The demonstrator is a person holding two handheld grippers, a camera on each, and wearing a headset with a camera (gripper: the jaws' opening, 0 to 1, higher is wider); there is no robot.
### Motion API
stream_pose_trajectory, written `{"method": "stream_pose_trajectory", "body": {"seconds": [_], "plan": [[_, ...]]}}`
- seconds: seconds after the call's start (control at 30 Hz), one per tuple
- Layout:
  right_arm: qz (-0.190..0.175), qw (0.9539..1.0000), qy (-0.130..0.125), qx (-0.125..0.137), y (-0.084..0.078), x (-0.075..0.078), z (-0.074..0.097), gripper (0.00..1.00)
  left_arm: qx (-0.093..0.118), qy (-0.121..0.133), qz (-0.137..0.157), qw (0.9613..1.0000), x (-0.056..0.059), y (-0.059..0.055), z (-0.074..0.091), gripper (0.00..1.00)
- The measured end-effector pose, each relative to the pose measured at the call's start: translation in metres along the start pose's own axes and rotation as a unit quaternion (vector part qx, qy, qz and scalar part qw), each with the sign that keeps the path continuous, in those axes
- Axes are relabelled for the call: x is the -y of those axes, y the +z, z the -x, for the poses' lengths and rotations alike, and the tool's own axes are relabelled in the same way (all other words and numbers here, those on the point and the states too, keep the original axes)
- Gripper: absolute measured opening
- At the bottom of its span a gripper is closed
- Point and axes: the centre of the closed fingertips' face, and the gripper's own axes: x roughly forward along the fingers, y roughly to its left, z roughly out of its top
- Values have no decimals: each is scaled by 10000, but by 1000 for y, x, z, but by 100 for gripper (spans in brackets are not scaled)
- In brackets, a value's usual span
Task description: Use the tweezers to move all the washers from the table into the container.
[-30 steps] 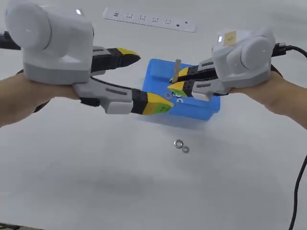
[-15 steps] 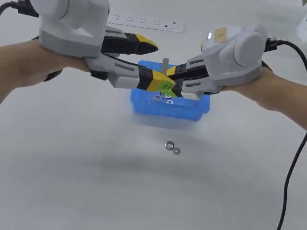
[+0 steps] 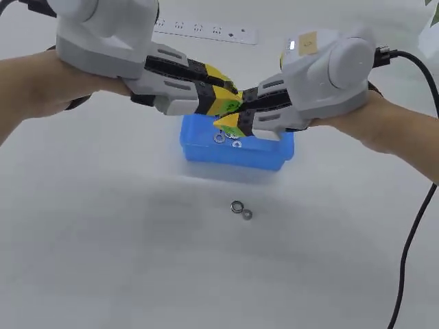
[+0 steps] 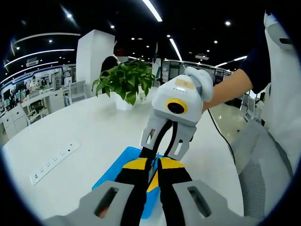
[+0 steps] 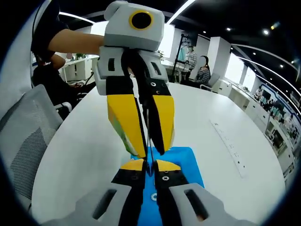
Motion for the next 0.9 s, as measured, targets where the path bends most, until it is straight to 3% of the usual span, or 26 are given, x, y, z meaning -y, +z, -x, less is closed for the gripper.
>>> {"method": "stream_pose_trajectory", "body": {"seconds": [0.43, 0.67, 0.73, 0.83, 0.9], "plan": [[137, 9999, -67, -38, 4, 4, 0, 9, -43, 182, -639, 9978, -8, 5, 0, 5], [154, 9997, -171, -48, 8, 5, 3, 12, -28, 250, -806, 9964, -11, 9, -1, 5], [114, 9998, -169, -3, 12, 5, 5, 14, -7, 289, -829, 9961, -13, 11, -1, 5], [56, 9996, -273, 13, 13, 8, 5, 26, 20, 305, -852, 9959, -13, 15, 0, 5], [28, 9996, -278, 28, 12, 9, 6, 26, 23, 335, -878, 9956, -14, 16, 1, 5]]}}
